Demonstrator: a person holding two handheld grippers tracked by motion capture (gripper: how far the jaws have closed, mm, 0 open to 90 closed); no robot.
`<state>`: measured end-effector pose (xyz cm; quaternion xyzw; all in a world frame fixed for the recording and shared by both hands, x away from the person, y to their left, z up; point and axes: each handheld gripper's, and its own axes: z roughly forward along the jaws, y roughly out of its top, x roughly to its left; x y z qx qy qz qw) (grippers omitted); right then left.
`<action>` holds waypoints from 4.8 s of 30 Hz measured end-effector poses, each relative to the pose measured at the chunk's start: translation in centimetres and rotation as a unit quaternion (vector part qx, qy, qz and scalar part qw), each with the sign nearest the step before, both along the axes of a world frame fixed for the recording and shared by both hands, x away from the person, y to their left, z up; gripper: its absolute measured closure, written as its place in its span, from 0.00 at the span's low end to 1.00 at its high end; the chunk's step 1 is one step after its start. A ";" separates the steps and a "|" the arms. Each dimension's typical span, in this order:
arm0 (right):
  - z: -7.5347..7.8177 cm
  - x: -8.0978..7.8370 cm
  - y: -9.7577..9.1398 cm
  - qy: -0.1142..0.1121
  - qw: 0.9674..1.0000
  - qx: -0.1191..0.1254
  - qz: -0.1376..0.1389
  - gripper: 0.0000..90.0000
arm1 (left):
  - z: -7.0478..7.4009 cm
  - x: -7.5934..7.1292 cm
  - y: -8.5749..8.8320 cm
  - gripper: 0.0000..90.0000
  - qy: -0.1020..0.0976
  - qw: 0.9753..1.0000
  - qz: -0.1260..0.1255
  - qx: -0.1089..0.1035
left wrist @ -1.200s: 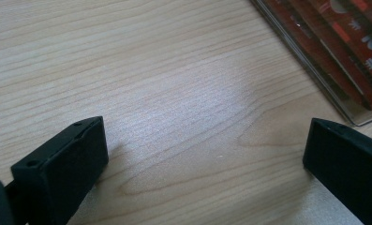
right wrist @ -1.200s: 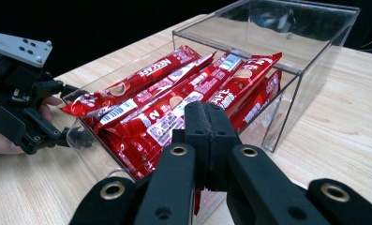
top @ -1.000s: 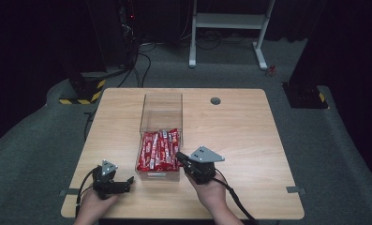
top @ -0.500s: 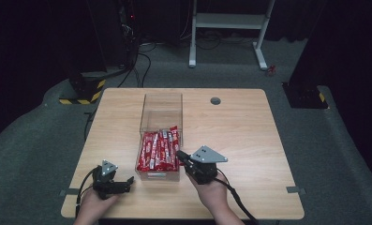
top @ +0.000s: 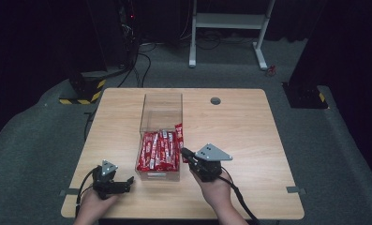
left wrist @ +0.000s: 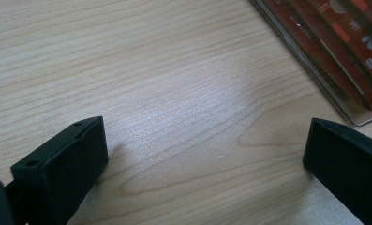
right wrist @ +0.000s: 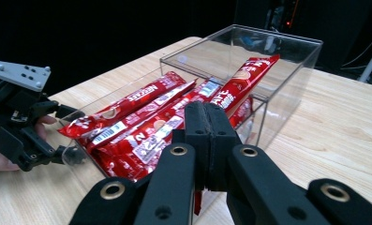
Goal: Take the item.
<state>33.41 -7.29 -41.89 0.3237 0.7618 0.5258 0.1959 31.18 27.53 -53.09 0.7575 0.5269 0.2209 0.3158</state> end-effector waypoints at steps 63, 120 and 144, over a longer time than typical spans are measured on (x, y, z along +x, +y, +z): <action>0.0 2.4 -7.5 0.001 0.996 0.003 -0.094 1.00 | 0.0 0.0 0.0 0.01 0.000 1.000 0.000 0.000; -9.2 6.0 -5.3 0.123 0.983 -0.091 -0.107 0.99 | 0.0 0.0 -0.1 0.01 0.001 1.000 -0.002 -0.002; -8.2 5.5 -5.0 0.099 0.987 -0.086 -0.096 0.77 | 0.0 0.0 -0.1 0.01 0.001 1.000 -0.004 -0.002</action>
